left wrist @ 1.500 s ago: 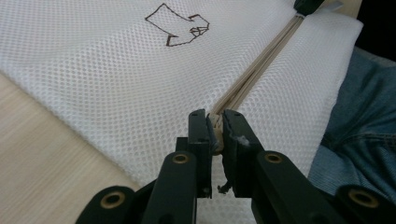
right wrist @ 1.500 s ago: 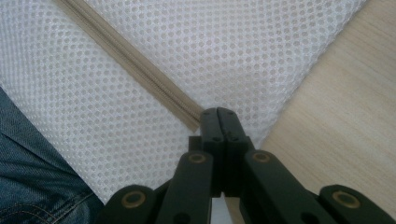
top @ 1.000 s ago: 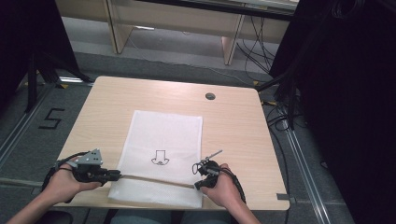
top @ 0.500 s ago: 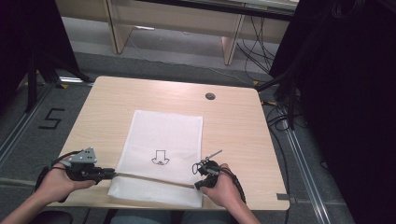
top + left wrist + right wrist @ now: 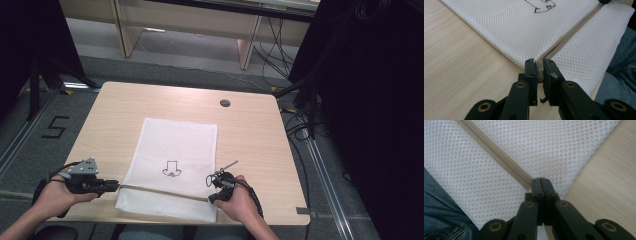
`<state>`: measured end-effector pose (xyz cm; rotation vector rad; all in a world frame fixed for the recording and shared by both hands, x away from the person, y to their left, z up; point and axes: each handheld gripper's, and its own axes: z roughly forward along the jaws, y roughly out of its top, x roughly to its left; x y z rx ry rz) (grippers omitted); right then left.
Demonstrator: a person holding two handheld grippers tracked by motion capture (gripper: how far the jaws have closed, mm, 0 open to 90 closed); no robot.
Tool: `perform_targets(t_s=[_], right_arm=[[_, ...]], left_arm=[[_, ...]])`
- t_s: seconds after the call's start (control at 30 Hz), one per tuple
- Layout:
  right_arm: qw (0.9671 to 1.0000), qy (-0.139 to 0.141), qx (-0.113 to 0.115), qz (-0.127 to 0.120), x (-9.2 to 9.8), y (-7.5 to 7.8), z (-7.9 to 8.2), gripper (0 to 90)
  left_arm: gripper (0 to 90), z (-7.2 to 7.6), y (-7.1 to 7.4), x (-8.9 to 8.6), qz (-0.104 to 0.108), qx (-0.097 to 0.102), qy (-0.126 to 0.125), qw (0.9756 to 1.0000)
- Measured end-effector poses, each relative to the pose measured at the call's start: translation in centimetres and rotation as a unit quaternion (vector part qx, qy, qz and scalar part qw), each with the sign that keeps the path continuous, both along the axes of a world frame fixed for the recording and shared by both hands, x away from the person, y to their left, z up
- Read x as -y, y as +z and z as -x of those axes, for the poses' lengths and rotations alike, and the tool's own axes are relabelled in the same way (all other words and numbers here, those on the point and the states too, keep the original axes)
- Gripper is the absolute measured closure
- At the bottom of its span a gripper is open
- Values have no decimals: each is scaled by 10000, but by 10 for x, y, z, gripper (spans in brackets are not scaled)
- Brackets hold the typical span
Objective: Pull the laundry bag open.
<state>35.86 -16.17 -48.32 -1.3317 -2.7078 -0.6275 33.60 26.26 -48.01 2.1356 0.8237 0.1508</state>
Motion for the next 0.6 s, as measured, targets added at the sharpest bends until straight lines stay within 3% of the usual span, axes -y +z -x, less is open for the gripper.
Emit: perform_targets(t_s=[0.07,0.27,0.3,0.4,0.6], right_arm=[[9999,-67,-109,5,-1,1,1,900],[10000,-38,-61,-1,0,1,1,900],[10000,-34,-44,5,0,0,1,900],[10000,-28,-50,-4,0,0,1,900],[10000,22,14,-8,1,-1,0,900]], left_arm=[[818,1,-1,0,45,-85,66,9999],[818,0,-4,-1,-123,-57,65,9999],[818,0,-5,0,-61,-91,91,9999],[818,-1,-5,-2,-213,-64,49,9997],[818,0,-7,0,-139,-153,139,9997]])
